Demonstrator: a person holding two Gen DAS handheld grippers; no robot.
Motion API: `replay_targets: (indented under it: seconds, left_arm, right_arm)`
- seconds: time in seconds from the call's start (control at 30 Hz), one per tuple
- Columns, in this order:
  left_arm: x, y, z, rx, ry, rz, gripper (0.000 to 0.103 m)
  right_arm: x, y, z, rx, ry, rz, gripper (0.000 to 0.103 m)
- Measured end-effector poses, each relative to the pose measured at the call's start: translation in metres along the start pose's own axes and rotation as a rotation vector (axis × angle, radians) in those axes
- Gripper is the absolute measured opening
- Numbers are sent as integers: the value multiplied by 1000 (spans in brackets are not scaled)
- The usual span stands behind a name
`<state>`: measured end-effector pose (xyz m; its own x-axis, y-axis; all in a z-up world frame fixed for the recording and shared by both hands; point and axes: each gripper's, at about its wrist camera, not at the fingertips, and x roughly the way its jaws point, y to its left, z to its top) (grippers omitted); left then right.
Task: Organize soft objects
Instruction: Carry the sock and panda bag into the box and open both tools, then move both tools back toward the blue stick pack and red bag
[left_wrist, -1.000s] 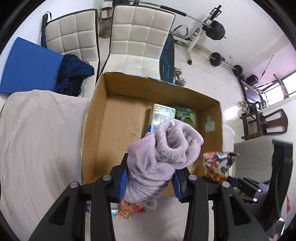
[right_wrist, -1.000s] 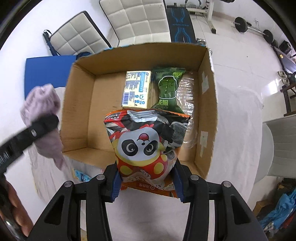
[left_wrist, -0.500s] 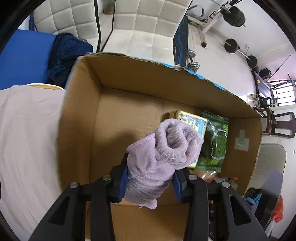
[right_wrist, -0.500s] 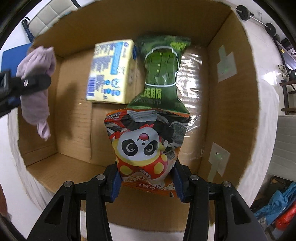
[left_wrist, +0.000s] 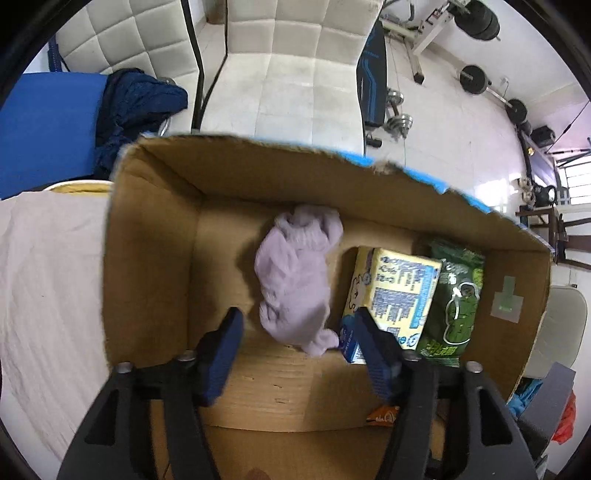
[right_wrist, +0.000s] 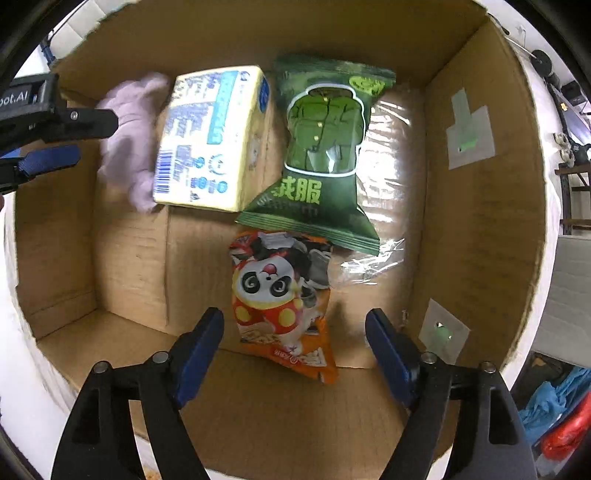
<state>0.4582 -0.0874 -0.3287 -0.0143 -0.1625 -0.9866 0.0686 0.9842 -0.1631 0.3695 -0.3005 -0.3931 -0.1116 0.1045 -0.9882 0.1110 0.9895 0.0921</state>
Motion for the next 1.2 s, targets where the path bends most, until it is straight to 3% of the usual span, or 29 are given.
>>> replay_targets:
  seconds: [0.1, 0.17, 0.23, 0.57, 0.97, 1.2]
  left_arm:
    - [-14, -1, -5, 24, -35, 17, 81]
    - [-25, -1, -12, 44, -55, 23, 93]
    - [-35, -1, -19, 58, -81, 19, 97]
    - [-94, -1, -91, 98, -235, 48, 99]
    - [-139, 0, -174, 99, -362, 102, 98]
    - [-166, -1, -211, 96, -415, 123, 98]
  right_arm:
    - [-11, 1, -3, 1, -27, -11, 90]
    - [-21, 0, -5, 6, -56, -17, 103]
    - [-29, 0, -7, 12, -77, -22, 103]
    - [-75, -6, -44, 55, -190, -23, 103]
    - [-132, 5, -108, 43, -353, -54, 103]
    - [-158, 3, -148, 72, -404, -32, 103]
